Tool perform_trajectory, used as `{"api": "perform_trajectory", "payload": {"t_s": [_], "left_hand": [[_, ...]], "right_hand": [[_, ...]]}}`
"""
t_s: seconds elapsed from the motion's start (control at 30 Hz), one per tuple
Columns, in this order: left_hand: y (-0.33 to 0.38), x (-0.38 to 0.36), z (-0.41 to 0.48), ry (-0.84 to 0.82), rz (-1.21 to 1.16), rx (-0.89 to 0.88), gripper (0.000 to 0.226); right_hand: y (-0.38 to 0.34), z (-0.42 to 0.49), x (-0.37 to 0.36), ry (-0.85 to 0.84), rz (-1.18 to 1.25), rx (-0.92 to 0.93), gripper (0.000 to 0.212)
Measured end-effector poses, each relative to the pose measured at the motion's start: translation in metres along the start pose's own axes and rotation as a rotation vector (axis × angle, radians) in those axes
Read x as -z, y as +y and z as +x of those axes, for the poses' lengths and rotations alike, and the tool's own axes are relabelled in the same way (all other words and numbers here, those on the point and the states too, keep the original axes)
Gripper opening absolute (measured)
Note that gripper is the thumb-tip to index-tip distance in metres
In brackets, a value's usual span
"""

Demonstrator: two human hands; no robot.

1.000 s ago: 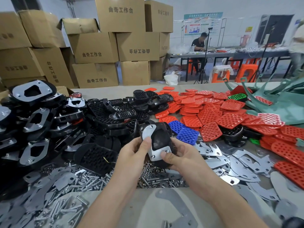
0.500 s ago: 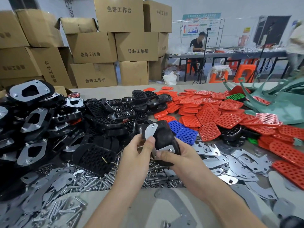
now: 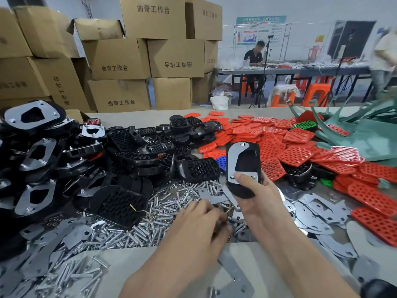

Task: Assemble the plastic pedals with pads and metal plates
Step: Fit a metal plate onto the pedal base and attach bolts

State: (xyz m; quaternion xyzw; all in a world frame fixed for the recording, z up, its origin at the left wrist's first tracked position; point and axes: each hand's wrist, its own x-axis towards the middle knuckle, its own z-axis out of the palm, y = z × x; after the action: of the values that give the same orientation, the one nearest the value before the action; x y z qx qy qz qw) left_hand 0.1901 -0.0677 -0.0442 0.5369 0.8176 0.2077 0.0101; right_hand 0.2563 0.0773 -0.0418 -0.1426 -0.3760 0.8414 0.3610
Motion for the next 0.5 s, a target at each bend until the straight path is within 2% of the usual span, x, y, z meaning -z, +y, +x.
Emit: {"api": "perform_trajectory", "payload": {"t_s": [0.1,0.2,0.27,0.4,0.5], "left_hand": [[-0.002,-0.004,0.001,-0.002,0.039,0.021,0.034],[-0.008,-0.003,0.003,0.1,-0.005,0.073,0.03],[-0.014,-0.003,0.009,0.152,0.01,0.127,0.034],[-0.025,-0.007,0.024,0.036,0.1,0.134,0.041],[-0.028,-0.01,0.029,0.078,0.146,0.116,0.036]], "right_hand": [[-0.002,0.001,0.003,0.038,0.01,0.011,0.035],[-0.001,0.003,0.004,0.078,-0.007,0.003,0.028],[-0.001,0.003,0.004,0.105,-0.017,-0.004,0.027],[-0.002,0.003,0.005,0.137,0.014,-0.008,0.028],[-0.001,0.004,0.005,0.149,0.017,0.0,0.028]]}}
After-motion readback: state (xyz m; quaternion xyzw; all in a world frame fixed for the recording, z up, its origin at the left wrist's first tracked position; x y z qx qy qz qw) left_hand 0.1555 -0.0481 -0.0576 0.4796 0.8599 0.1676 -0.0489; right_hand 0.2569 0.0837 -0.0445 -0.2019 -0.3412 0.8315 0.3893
